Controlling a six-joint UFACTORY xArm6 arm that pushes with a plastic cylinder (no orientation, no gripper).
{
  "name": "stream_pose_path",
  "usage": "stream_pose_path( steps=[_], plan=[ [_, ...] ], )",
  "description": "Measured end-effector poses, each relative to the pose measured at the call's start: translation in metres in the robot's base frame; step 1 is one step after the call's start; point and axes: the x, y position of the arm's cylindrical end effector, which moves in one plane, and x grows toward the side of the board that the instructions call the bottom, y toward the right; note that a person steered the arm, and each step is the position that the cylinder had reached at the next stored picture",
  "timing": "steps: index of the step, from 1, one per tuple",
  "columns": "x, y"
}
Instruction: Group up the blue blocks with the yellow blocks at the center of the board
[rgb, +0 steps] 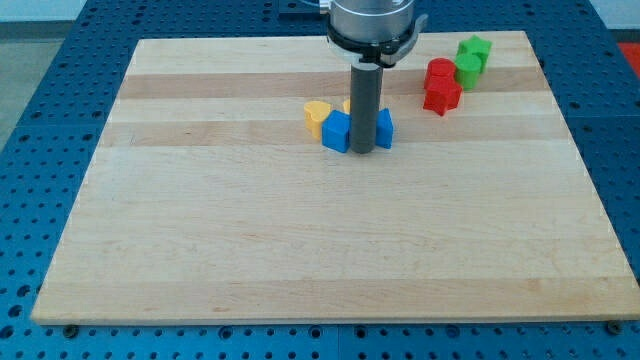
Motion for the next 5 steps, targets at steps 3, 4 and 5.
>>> stream_pose_path(
  steps=[3,4,5],
  plan=[
    [0.011,0.069],
    [0.011,0.07],
    [-0.005,0.07]
  ],
)
